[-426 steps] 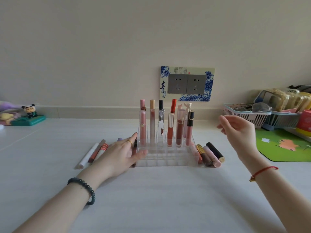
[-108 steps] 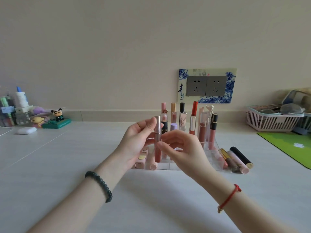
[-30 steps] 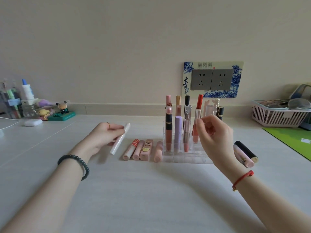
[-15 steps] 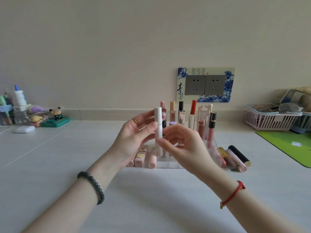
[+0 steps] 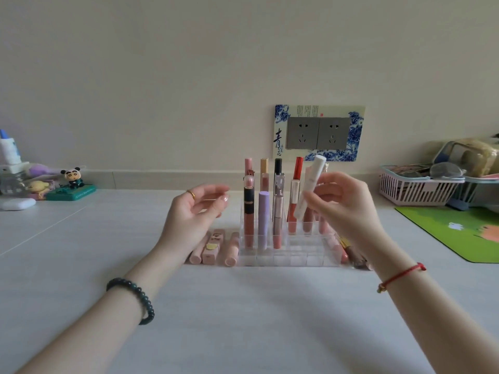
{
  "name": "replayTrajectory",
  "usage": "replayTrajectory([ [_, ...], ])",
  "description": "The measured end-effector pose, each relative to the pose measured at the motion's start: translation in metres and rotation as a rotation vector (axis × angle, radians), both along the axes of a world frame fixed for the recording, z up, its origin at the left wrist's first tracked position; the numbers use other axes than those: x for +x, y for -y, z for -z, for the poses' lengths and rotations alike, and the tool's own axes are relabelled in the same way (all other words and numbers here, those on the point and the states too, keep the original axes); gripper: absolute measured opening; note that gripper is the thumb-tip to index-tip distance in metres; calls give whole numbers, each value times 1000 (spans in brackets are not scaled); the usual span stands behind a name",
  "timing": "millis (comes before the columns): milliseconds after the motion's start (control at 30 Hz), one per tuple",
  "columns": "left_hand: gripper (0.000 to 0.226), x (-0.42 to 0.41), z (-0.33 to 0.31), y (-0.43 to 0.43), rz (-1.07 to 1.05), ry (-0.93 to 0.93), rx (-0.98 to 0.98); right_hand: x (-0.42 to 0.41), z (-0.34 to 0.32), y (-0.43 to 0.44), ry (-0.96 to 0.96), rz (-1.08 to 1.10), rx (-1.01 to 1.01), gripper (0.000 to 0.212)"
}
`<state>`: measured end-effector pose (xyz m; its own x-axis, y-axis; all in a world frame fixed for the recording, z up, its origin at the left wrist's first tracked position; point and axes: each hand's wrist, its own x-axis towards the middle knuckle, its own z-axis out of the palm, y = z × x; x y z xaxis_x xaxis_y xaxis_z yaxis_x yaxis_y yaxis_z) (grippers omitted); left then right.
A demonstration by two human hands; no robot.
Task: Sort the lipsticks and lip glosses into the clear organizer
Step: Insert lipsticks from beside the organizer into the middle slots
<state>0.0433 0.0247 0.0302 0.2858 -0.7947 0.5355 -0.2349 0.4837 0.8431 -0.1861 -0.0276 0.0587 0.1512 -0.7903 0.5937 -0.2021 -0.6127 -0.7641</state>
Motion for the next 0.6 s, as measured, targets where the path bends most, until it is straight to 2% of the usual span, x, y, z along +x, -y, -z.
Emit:
replayTrajectory([
  [133, 14, 15, 13, 6, -187, 284, 148, -3, 15, 12, -91, 74, 45, 11],
  [267, 12, 20, 19, 8, -278, 433, 251, 1, 26, 17, -138, 78, 70, 10],
  [600, 17, 33, 25, 13, -356, 475, 333, 8, 41, 23, -246, 165, 57, 21],
])
